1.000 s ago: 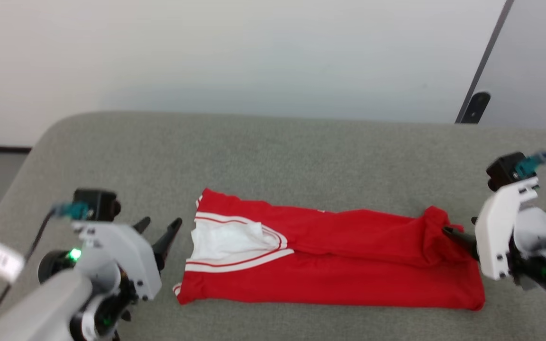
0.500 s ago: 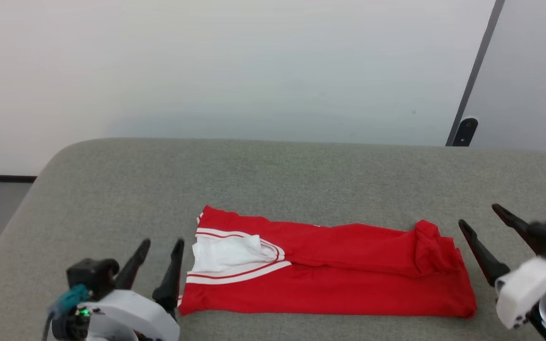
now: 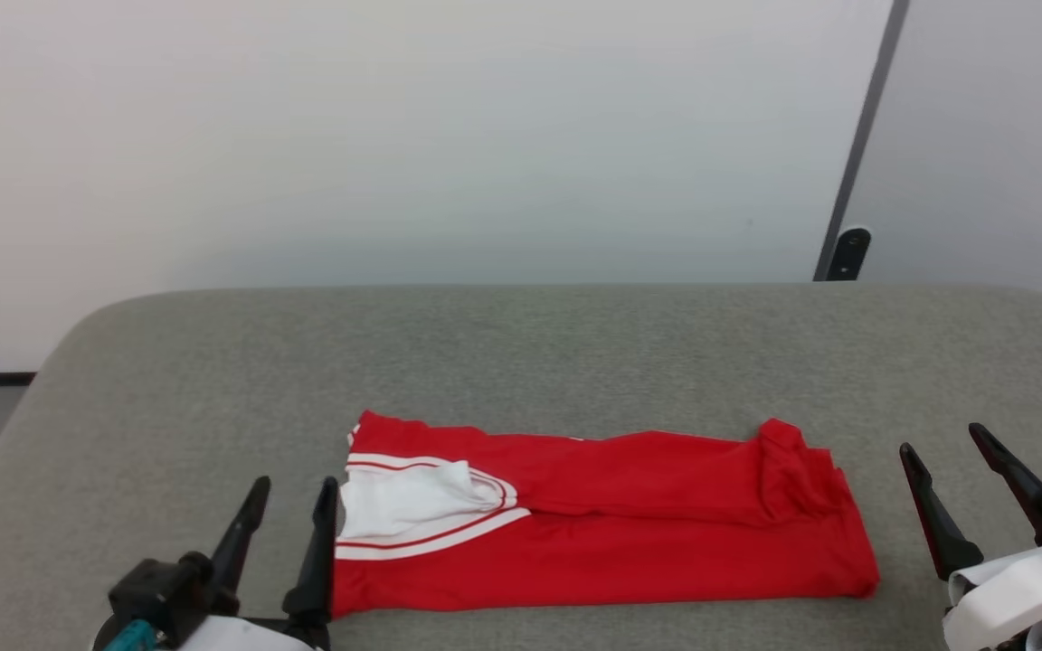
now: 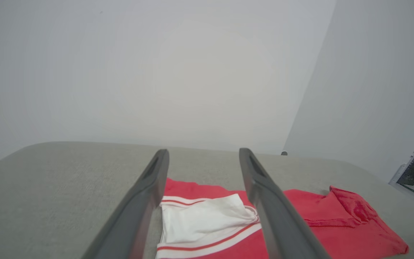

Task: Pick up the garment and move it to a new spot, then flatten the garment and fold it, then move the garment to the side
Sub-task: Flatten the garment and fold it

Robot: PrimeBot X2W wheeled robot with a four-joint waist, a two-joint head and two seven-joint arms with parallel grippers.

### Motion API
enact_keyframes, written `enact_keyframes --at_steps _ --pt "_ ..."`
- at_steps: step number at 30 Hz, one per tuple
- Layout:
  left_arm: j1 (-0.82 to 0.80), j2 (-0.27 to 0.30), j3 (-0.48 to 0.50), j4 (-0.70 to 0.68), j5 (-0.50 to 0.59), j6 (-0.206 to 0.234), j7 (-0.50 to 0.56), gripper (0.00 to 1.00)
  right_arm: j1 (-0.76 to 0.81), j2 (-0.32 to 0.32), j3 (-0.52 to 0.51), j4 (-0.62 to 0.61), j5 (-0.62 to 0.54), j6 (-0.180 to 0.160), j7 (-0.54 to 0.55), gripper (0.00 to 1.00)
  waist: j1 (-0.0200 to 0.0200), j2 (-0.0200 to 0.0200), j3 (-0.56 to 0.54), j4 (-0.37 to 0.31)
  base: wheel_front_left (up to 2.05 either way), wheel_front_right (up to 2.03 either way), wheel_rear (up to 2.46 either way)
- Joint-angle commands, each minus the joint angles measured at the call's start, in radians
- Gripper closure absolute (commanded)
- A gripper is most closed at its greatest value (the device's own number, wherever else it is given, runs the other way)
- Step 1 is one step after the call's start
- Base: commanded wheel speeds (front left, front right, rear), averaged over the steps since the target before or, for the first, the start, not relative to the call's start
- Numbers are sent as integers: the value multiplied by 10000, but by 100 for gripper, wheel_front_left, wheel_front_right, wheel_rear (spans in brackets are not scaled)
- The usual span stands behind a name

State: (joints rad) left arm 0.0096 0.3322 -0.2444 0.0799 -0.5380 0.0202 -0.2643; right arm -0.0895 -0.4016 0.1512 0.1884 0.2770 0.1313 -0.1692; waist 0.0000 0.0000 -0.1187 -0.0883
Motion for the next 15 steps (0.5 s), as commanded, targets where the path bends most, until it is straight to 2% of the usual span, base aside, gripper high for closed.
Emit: enact_keyframes --at_steps 1,8,15 --pt "121 -232 212 67 333 -257 7 0 133 117 -29 11 -62 -12 -17 0 0 0 34 -218 0 0 0" --pt "160 -912 1000 361 1182 -932 7 0 -61 104 -137 79 -380 -12 151 0 0 0 174 -739 0 0 0" --pt "39 -1299 1440 599 1522 -1245 6 0 -21 160 -290 62 -390 -12 318 0 0 0 352 -1005 0 0 0"
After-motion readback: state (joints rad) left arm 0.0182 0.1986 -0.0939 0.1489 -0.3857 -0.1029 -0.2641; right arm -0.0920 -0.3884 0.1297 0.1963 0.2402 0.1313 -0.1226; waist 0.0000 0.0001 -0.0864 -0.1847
